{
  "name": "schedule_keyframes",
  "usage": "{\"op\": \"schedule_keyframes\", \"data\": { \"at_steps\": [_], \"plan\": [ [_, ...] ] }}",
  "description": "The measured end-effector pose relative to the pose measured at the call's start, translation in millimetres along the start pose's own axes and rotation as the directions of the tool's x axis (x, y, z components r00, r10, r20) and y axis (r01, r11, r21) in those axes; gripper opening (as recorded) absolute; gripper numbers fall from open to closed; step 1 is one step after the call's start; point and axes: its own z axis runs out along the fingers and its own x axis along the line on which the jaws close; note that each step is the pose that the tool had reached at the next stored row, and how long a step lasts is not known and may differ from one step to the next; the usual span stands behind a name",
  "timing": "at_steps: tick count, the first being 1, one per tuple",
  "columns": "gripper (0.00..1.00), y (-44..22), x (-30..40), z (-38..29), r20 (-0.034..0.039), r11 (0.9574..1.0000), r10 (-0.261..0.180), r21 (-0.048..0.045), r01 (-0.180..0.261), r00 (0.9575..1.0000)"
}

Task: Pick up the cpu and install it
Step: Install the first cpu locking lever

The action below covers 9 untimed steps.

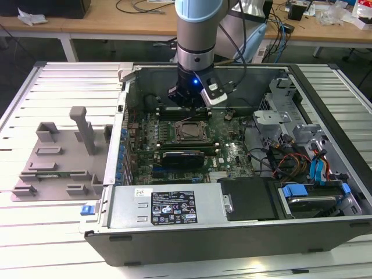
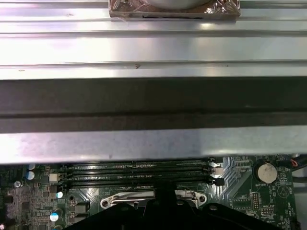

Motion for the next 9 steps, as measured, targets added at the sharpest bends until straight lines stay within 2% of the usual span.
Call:
{"op": "schedule_keyframes", "data": {
  "at_steps": [2,6,9],
  "plan": [
    [0.11,-0.1,0.4,3.5,0.0003,1.0,0.001,0.0013,-0.001,1.0],
    [0.11,3.4,0.7,6.0,0.0005,1.0,0.002,0.0015,-0.002,1.0],
    [0.11,3.1,0.9,9.0,0.0079,0.9984,0.055,0.0101,-0.056,0.9984]
  ]
}}
